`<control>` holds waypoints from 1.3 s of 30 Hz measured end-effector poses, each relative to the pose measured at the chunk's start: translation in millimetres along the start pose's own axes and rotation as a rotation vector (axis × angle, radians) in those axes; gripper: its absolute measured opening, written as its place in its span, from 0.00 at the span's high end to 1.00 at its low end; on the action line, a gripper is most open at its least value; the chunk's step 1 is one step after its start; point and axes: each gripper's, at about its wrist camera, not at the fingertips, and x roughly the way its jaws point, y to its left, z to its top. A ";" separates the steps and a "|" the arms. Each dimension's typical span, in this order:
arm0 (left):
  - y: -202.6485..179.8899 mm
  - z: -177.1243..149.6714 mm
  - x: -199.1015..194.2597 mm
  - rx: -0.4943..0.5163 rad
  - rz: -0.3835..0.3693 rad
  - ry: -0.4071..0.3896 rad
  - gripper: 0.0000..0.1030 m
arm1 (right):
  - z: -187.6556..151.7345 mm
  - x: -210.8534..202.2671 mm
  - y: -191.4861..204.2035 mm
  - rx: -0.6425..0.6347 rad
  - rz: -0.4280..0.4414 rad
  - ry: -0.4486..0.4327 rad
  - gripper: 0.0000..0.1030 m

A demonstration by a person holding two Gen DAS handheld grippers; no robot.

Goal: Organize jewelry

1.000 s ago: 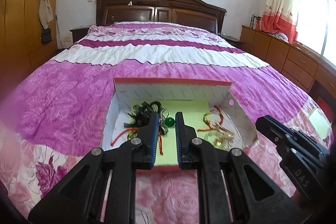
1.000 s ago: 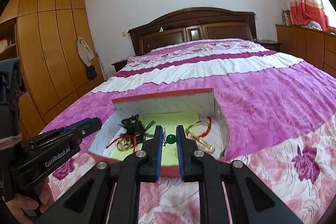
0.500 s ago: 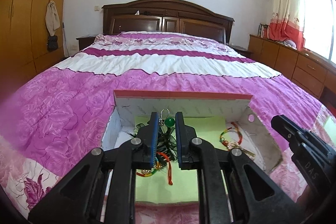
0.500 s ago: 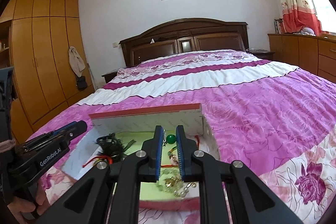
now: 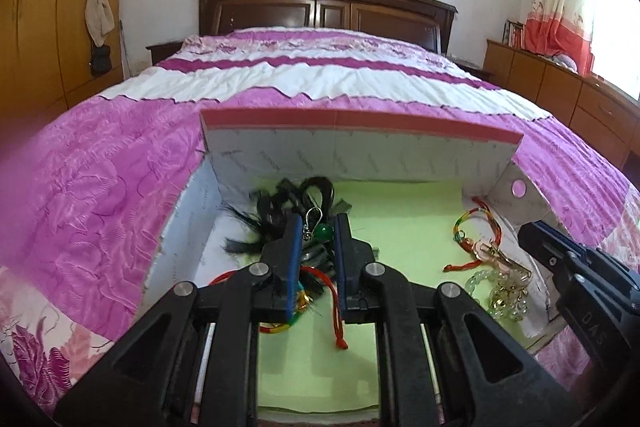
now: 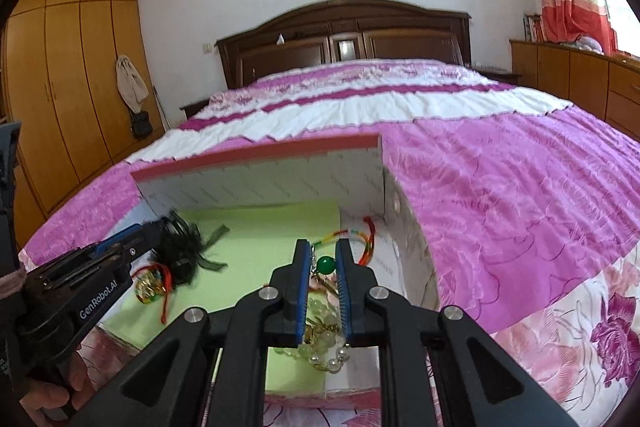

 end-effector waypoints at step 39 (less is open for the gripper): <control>0.7 -0.9 -58.9 -0.007 -0.007 -0.037 0.65 | 0.2 -59.7 11.3 0.018 0.042 -0.087 0.56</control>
